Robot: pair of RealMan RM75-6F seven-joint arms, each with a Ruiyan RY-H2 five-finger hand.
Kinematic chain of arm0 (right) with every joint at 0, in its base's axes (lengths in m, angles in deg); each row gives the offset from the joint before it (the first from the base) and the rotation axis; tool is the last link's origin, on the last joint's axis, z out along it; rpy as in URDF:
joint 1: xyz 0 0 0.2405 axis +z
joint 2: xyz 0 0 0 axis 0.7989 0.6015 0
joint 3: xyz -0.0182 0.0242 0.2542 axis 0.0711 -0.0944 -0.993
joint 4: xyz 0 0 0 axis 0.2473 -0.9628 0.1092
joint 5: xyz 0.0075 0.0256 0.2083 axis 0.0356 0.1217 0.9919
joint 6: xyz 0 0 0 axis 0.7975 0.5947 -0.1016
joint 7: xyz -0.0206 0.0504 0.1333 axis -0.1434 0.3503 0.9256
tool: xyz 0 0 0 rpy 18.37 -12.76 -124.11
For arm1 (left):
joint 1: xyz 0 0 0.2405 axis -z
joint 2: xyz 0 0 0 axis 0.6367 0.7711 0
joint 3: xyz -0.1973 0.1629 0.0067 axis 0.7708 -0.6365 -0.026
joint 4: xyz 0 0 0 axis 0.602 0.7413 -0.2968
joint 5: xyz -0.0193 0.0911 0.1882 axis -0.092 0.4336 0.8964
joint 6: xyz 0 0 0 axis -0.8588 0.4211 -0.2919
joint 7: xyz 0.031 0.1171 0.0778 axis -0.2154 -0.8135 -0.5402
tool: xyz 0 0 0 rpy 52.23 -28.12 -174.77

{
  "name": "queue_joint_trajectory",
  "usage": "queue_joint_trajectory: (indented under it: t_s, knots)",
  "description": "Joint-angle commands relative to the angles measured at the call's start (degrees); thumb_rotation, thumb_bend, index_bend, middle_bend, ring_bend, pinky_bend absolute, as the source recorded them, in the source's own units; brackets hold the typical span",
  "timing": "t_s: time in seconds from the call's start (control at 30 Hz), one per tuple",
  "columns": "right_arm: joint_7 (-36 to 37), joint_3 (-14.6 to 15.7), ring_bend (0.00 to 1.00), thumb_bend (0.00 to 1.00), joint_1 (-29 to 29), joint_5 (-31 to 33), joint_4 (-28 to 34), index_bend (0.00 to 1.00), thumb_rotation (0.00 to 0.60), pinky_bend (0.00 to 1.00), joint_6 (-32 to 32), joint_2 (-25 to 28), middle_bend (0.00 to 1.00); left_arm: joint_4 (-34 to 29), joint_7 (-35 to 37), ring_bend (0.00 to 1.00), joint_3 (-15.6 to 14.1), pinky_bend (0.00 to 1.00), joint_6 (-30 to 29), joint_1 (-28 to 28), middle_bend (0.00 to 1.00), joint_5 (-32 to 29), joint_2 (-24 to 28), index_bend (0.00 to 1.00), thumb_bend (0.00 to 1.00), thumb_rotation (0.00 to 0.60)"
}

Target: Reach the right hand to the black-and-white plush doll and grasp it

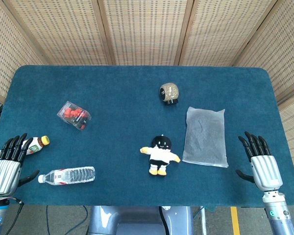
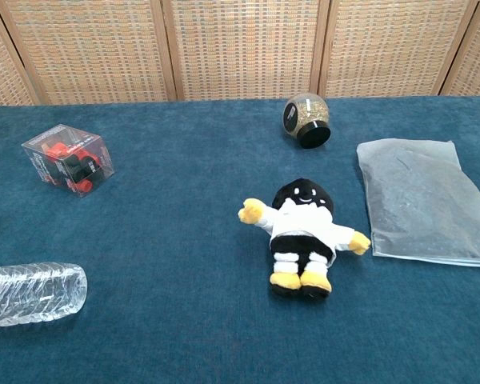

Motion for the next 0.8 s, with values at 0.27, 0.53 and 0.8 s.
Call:
queue_joint_trajectory:
  t_s: [0.27,0.53,0.8]
  knots:
    - [-0.66,0.11,0.0,0.2,-0.12,0.33,0.45,0.11,0.6,0.0,-0.27,0.3,0.0,-0.64,-0.47,0.0,-0.06,0.06,0.01,-0.08,0.0,0.11,0.19,0.0,0.1,0.6]
    - [-0.93,0.14,0.0,0.2,-0.04,0.46,0.85,0.14,0.6,0.0,-0.63,0.34,0.0,-0.96,0.01,0.0,-0.08,0.06,-0.29,-0.13,0.0,0.46,0.47,0.0,0.1,0.6]
    - [-0.23,-0.01,0.0,0.2,0.46,0.45,0.75,0.17,0.6,0.0,-1.3,0.04,0.0,-0.81,0.19,0.0,-0.16,0.06,-0.11,-0.07,0.0,0.56,0.37,0.0,0.1,0.6]
